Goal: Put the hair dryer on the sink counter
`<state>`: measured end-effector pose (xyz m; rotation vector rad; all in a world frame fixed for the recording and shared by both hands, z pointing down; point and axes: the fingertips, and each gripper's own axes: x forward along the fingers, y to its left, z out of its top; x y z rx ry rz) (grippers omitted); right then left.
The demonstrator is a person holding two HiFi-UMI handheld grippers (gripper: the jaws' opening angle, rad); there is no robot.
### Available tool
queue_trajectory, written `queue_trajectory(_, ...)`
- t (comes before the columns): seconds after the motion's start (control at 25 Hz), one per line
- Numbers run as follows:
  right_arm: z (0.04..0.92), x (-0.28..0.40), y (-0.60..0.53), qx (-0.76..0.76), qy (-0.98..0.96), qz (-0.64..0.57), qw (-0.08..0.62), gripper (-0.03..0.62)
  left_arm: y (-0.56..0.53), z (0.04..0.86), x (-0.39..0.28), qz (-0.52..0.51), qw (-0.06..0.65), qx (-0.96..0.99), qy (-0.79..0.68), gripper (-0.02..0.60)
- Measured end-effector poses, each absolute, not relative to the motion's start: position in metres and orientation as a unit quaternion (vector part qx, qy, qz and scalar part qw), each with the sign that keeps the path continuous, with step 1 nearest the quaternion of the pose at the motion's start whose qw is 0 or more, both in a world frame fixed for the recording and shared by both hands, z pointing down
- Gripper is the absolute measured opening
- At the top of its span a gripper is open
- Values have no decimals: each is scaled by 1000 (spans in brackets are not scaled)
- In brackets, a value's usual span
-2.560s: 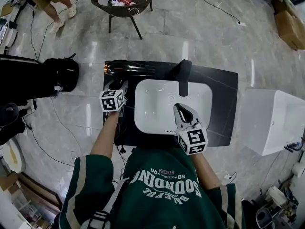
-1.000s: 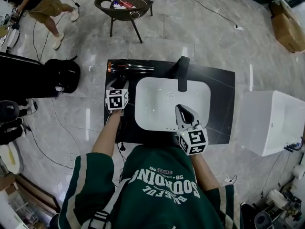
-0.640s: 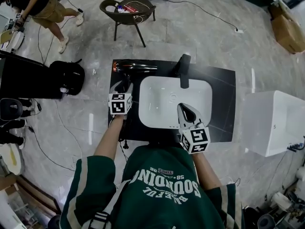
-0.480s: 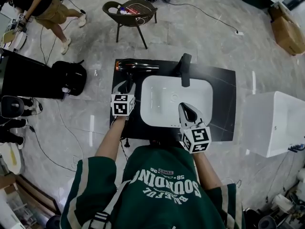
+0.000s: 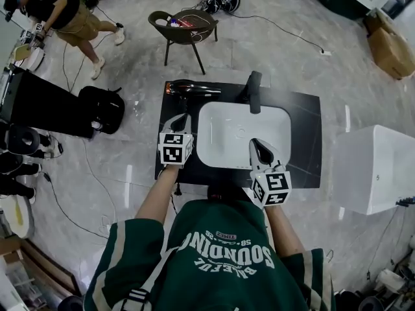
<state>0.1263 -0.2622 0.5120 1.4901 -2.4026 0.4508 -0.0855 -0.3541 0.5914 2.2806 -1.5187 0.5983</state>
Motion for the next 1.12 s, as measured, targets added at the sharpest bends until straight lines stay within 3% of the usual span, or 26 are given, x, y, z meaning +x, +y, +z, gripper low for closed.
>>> queue_trajectory(1.12,494,141,-217,535,-825,136,123,43,-265,508,-16,147,122,865,-464,11)
